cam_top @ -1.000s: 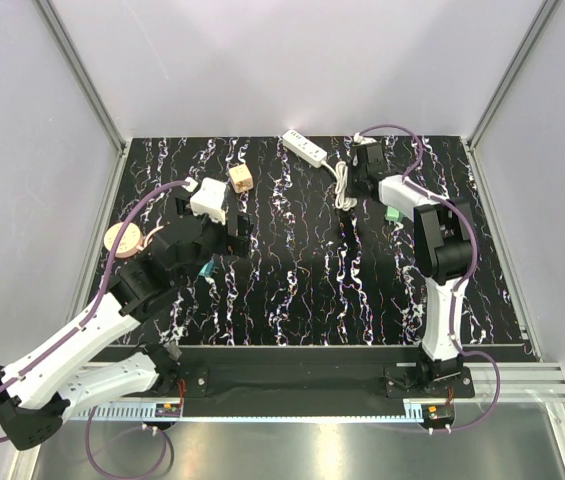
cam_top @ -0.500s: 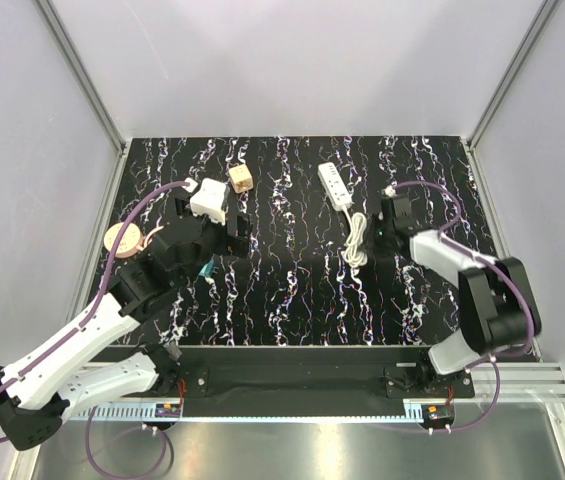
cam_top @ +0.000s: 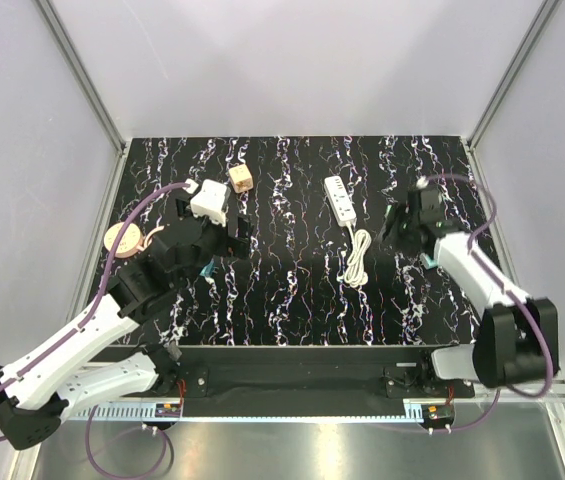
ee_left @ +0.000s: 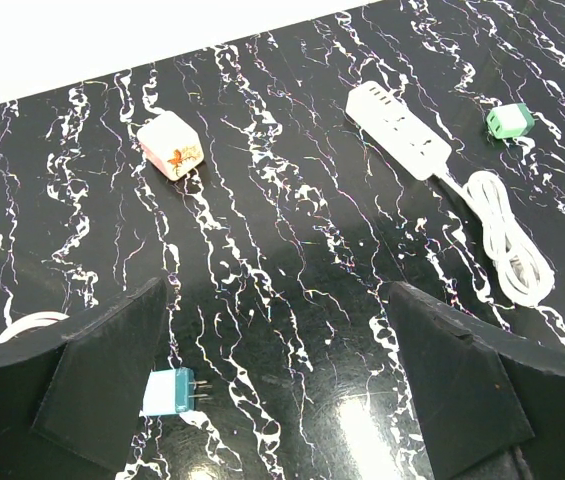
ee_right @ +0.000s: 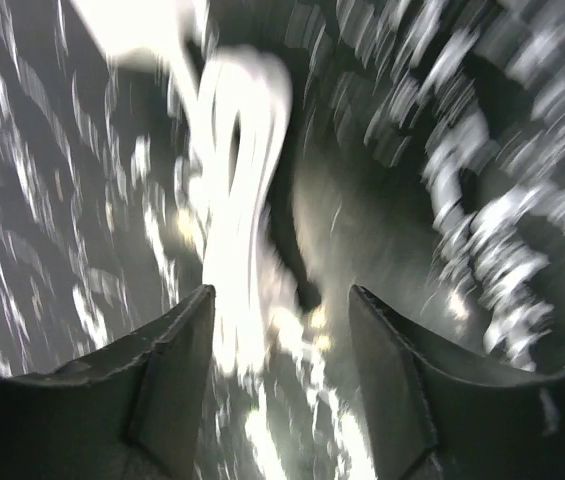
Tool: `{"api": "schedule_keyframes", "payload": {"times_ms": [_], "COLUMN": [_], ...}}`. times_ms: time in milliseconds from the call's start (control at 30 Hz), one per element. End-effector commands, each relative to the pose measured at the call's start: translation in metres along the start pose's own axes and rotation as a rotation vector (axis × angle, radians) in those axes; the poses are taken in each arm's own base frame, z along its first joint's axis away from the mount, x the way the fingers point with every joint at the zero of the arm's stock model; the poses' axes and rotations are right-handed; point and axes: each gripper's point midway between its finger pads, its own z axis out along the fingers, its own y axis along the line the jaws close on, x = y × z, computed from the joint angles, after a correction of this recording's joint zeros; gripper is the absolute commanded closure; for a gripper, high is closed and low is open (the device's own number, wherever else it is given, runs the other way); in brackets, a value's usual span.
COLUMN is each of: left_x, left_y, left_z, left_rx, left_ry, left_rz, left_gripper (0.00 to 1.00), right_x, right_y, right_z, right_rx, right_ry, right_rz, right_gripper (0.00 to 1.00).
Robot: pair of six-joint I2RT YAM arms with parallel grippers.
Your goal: Insert the plug
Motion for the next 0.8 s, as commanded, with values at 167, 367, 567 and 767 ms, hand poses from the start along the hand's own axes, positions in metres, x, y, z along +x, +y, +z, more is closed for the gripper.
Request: {"api": "schedule_keyframes", "payload": {"times_ms": [167, 367, 567, 767], "left_x": [-0.012, -0.010, -0.009, -0.009], "left_y": [0.002, 0.003, 0.003, -0.001], "left_z": [-0.001, -0.001, 0.000, 0.002], "left_rx": [-0.022, -0.030, -0.038, -0.022], "left_ry": [-0.049, -0.046, -0.043, -0.036], "left_rz": [0.012, 0.016, 0.022, 0.022], "left_gripper": [0.01, 0.01, 0.01, 0.01], "right_x": [-0.108, -0.129, -0.136, -0.136], "right_y": [-0.020, -0.034, -0.050, -0.053], "right_z": [0.036, 0.091, 0.112, 0.131], "right_rx": [0.223, 0.331, 0.416, 0.434], "right_ry": [-0.136, -0.101, -0.062, -0.032], "right_rz": [-0.067, -0.178, -0.271, -0.315], "right_gripper": [0.49, 0.49, 0.43, 0.40]}}
